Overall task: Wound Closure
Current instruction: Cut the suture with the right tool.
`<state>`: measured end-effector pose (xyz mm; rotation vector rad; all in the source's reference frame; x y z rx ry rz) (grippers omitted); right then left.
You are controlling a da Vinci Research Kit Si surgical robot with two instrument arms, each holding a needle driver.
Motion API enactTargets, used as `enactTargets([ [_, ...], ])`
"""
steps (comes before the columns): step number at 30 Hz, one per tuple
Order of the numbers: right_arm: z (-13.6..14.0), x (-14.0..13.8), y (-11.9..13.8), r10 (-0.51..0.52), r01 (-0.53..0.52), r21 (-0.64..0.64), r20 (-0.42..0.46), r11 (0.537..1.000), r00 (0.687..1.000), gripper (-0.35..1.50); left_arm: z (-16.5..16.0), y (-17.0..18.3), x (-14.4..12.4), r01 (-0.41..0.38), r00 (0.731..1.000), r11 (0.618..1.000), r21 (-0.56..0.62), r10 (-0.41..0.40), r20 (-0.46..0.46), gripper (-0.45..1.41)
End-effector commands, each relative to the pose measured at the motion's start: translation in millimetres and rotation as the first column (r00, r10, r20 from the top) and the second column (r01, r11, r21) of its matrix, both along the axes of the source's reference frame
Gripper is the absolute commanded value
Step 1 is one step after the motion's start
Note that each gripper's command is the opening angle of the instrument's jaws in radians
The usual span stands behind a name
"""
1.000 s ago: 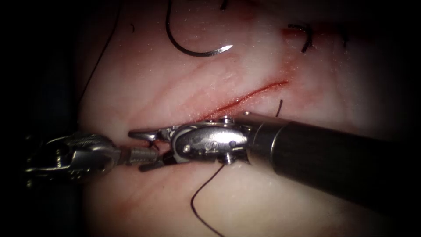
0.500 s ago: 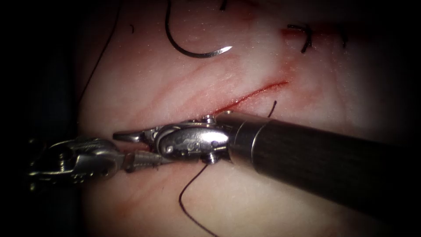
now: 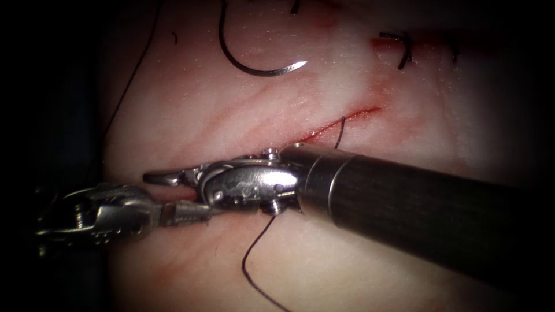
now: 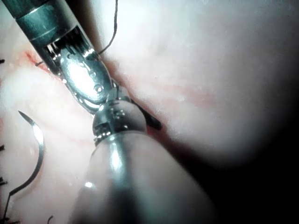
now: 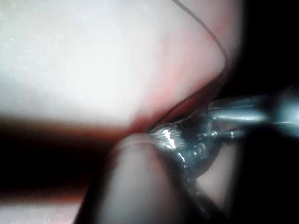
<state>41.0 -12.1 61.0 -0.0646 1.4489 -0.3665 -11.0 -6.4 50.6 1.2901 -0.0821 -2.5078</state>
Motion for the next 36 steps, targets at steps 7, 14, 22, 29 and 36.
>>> enactTargets([
  [7, -0.1, 0.9, -0.4, -0.022, 0.021, -0.002, -0.010, 1.000, 1.000, 1.20, 0.4, 0.5, -0.6, -0.001, 1.000, 1.000, 0.009, 0.001, 0.004, -0.35],
  [14, -0.6, 1.2, -1.1, -0.204, 0.204, 0.005, -0.032, 0.979, 0.978, -0.35, 0.3, 0.4, -0.6, 0.007, 1.000, 1.000, 0.029, -0.007, 0.004, -0.35],
  [22, 0.1, 1.3, -1.8, -0.260, 0.260, -0.014, -0.026, 0.966, 0.965, -0.35, 0.3, 0.4, -0.6, 0.006, 1.000, 1.000, 0.029, -0.006, 0.005, -0.35],
  [29, 0.0, 1.2, -0.3, -0.047, 0.044, 0.042, 0.075, 0.998, 0.996, 1.45, 0.0, 0.2, -0.5, 0.005, 1.000, 1.000, 0.028, -0.006, 0.004, -0.35],
  [36, -2.4, -5.2, 3.3, 0.002, -0.009, 0.091, 0.078, 0.996, 0.997, 1.48, -1.9, 0.1, 0.5, 0.029, 0.999, 0.999, 0.019, -0.029, -0.013, -0.35],
])
